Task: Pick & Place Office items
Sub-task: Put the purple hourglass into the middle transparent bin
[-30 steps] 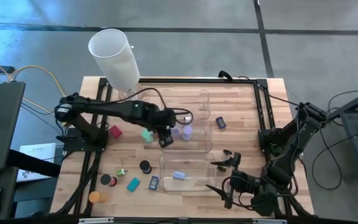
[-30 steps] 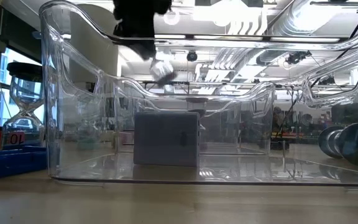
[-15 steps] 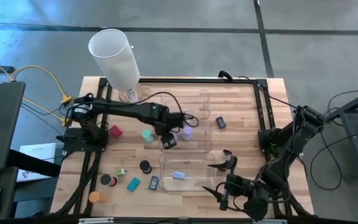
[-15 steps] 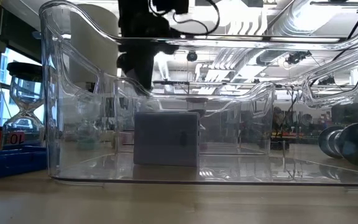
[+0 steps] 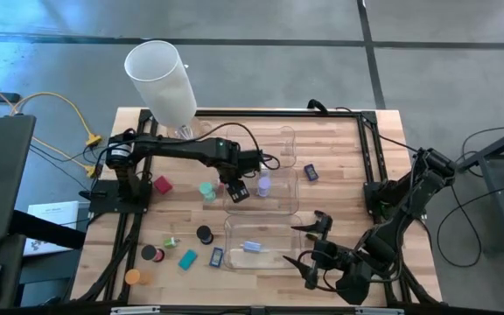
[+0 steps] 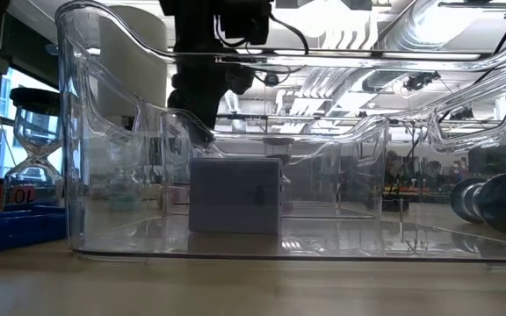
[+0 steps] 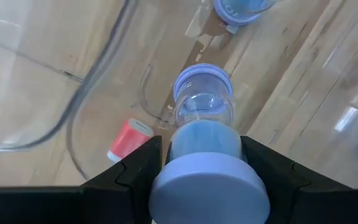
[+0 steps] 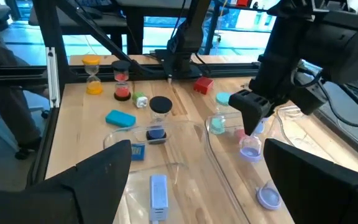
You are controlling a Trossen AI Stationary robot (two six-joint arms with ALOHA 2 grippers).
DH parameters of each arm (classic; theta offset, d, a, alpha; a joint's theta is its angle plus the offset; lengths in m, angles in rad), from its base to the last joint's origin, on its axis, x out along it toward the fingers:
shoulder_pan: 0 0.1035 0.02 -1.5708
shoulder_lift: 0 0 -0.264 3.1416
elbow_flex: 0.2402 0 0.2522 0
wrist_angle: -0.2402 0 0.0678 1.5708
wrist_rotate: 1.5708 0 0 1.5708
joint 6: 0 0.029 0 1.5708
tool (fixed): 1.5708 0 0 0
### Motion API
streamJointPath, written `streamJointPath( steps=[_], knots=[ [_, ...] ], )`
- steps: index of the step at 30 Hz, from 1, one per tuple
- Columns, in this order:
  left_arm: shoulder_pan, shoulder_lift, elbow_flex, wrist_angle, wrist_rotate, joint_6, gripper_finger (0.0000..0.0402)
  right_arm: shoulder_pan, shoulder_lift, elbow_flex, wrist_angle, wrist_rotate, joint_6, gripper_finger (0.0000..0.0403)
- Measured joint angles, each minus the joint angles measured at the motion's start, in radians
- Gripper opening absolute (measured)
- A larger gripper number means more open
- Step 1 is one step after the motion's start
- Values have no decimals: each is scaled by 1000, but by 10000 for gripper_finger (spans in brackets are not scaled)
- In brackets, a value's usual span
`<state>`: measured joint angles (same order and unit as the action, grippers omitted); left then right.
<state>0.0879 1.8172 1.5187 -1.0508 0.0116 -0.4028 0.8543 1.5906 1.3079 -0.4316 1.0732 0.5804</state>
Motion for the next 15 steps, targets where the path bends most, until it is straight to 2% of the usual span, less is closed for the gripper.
streamJointPath(
  steps=[15],
  knots=[
    [-24,153,117,-104,-15,89,184,-14,0,0,-16,-3,29,354]
  ],
)
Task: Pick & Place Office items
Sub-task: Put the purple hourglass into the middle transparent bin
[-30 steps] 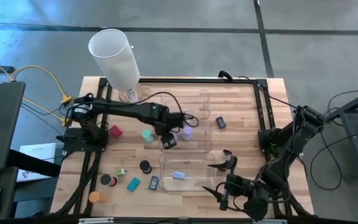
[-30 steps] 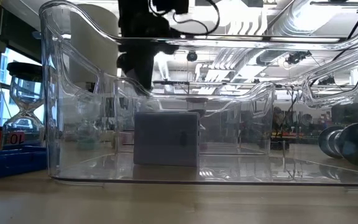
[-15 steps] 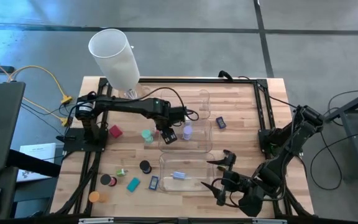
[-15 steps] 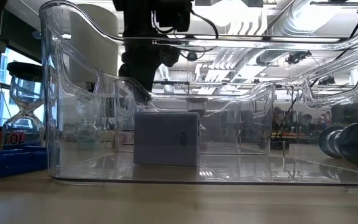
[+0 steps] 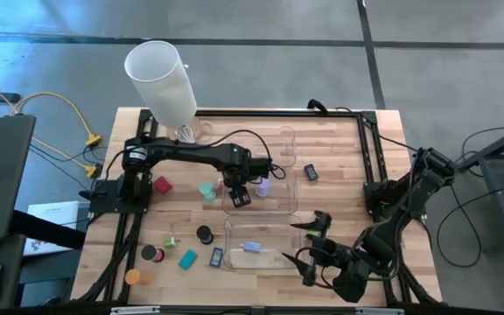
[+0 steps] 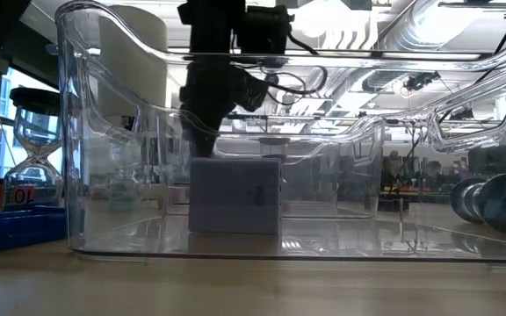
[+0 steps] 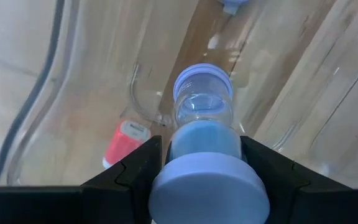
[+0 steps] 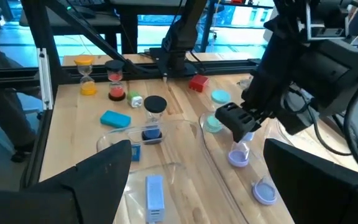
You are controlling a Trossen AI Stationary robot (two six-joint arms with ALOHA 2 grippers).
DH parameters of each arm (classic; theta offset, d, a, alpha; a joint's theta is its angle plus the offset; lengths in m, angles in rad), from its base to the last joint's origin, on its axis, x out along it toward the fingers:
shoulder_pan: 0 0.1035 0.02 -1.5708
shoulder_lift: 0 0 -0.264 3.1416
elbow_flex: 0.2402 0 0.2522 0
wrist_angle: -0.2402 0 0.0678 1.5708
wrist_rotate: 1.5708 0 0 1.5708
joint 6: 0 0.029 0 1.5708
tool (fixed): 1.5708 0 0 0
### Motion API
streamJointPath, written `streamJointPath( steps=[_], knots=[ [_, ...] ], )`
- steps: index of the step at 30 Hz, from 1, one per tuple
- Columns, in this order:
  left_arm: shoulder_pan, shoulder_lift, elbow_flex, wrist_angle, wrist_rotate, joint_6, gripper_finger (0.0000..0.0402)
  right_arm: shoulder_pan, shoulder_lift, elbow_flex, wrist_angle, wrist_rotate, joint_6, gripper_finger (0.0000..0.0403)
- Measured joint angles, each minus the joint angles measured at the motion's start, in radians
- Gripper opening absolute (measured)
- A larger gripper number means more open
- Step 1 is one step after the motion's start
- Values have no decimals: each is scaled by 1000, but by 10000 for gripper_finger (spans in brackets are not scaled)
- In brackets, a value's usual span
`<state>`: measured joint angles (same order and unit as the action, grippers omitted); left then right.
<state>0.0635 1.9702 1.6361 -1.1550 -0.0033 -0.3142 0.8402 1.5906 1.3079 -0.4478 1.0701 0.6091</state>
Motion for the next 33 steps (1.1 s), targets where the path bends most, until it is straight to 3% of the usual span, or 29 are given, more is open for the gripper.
streamJointPath(
  steps=[4,11,19,33],
  knots=[
    [-10,16,23,-7,-35,11,187,1,5,0,-2,-1,0,354],
    [-9,19,25,-4,-36,3,230,2,5,0,-11,-7,0,354],
    [-10,17,33,2,-15,3,236,2,5,0,-12,-7,0,354],
    [-10,15,222,-125,35,26,238,3,5,0,-13,-12,-5,354]
  ],
)
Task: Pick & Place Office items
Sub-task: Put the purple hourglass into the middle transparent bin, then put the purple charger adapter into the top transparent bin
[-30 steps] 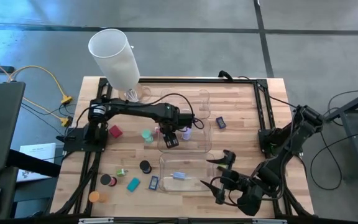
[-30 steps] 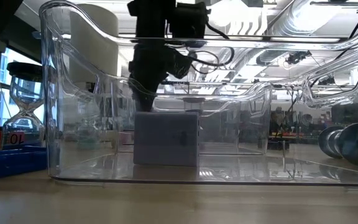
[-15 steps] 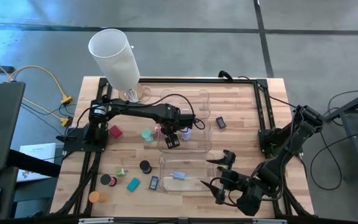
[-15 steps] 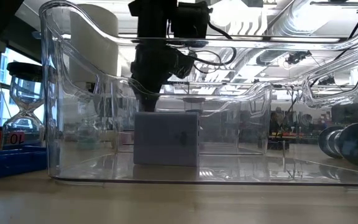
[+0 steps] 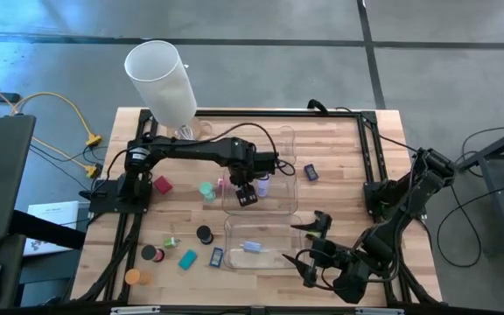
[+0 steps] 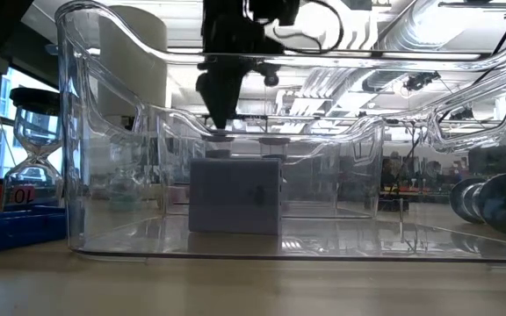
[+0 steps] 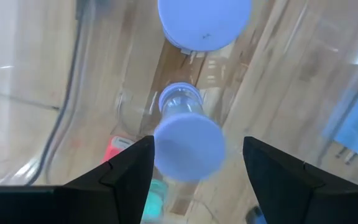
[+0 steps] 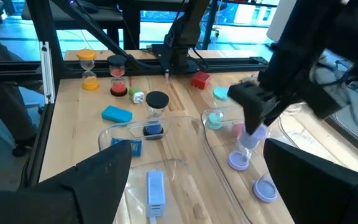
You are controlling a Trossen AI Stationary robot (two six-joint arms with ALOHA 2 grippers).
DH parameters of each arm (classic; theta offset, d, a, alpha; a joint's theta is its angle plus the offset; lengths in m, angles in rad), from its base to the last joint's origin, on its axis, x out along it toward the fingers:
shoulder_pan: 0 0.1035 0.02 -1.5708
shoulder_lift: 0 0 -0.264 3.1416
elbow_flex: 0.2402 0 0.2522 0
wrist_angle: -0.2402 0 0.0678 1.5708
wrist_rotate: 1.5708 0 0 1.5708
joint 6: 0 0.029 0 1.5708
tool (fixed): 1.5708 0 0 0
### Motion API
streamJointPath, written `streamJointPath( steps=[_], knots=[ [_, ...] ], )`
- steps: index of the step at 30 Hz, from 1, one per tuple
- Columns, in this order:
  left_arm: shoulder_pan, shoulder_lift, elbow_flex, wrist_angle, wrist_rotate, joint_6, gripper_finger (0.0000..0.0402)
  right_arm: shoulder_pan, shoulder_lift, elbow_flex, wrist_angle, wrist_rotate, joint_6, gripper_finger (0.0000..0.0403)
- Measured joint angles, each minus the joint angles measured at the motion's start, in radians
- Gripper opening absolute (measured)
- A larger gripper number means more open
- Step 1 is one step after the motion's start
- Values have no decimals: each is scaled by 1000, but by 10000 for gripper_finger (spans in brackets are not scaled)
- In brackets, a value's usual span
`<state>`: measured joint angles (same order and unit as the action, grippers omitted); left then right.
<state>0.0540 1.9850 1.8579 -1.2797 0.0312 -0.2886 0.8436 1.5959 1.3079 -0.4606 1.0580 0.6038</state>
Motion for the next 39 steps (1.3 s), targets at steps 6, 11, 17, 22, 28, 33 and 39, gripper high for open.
streamJointPath(
  steps=[6,11,17,22,28,33,39],
  knots=[
    [0,-2,85,-106,0,-5,239,0,0,0,-6,-160,-55,354],
    [-6,-9,117,-177,-3,-28,239,0,0,0,-24,-302,-28,355],
    [-47,-81,118,-200,51,-42,239,3,18,0,-67,-481,73,354],
    [-89,-176,118,-259,40,-69,239,9,32,0,-213,-544,260,354],
    [-158,-274,118,-277,-65,-51,239,6,32,0,-591,-534,640,354],
    [-202,-313,118,-277,-147,-17,239,12,32,0,-769,-528,823,354],
    [-237,-319,116,-273,-199,27,239,33,32,0,-790,-441,832,354]
  ],
)
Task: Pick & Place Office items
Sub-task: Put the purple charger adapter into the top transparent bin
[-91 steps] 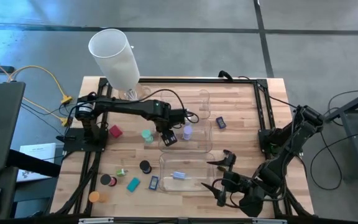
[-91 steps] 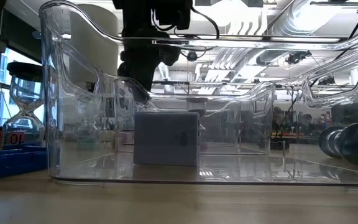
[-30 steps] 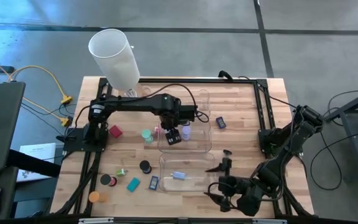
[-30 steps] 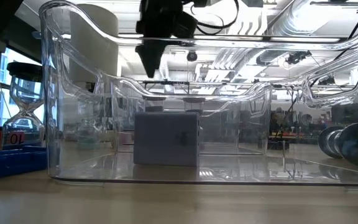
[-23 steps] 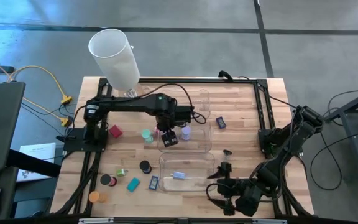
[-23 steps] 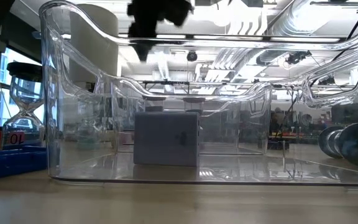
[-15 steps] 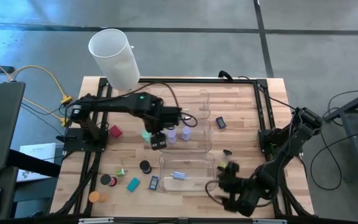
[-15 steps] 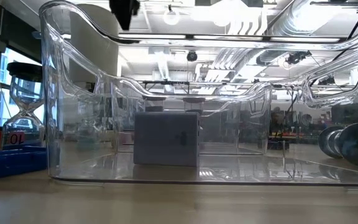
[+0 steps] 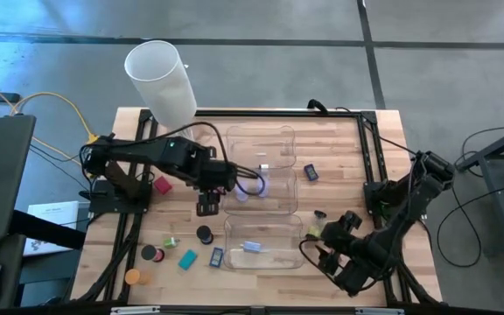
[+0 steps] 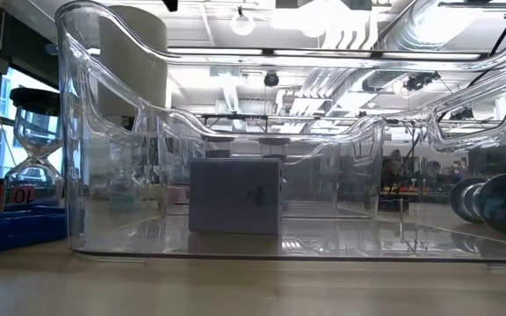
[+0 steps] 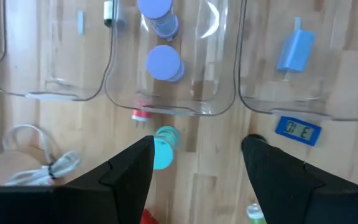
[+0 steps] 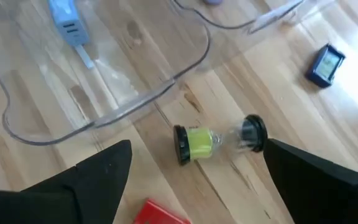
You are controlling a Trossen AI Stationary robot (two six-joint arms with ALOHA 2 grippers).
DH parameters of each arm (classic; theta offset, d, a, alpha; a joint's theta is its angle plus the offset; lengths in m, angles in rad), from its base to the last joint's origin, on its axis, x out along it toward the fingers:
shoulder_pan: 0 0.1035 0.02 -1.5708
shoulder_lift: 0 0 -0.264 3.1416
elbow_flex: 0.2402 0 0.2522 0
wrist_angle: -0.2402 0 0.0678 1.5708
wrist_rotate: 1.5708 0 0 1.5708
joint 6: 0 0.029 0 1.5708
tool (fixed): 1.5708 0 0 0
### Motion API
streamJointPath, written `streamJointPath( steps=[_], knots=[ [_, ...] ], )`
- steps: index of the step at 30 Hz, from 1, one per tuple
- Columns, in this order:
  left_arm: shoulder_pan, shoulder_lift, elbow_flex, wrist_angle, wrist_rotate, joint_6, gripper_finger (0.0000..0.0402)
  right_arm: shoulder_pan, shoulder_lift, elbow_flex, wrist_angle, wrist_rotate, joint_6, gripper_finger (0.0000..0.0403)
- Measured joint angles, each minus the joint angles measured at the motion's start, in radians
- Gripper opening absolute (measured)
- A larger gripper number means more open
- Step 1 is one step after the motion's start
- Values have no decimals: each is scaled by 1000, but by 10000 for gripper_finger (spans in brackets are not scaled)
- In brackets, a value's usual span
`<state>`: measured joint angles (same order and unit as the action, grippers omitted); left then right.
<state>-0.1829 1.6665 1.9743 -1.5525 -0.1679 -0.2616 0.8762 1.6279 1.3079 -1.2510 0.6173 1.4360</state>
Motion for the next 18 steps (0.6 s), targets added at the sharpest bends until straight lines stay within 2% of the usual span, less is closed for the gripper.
streamJointPath(
  steps=[12,18],
  knots=[
    [-15,0,-1,13,-2,-23,239,52,0,0,3,124,-33,354],
    [-42,0,-1,17,-3,-59,239,53,0,0,86,144,-139,354]
  ],
)
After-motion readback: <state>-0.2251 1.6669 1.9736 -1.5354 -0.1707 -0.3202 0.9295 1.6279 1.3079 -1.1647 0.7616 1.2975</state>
